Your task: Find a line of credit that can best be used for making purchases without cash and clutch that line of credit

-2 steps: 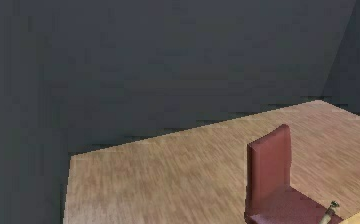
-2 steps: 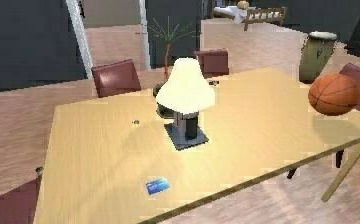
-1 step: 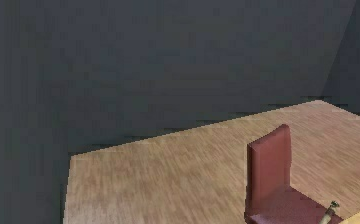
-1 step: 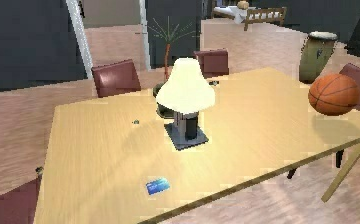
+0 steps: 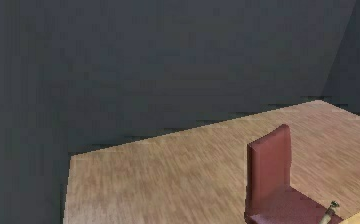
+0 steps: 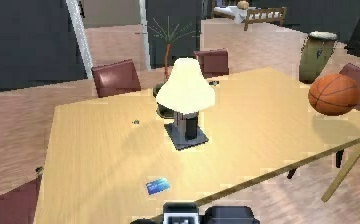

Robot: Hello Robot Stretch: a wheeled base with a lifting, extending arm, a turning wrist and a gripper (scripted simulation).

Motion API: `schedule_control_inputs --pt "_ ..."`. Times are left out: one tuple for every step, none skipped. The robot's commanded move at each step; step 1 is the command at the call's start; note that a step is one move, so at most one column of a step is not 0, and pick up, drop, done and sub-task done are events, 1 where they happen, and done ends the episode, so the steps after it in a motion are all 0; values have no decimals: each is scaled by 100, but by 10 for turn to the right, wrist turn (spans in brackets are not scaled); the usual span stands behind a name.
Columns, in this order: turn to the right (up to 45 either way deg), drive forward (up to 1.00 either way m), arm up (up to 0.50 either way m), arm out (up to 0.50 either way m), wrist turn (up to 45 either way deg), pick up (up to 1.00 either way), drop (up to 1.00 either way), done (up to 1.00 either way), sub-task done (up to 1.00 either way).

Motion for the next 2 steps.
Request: schedule_control_inputs --pt "0 0 0 20 0 0 0 0 0" --pt "0 0 0 0 450 0 0 0 0"
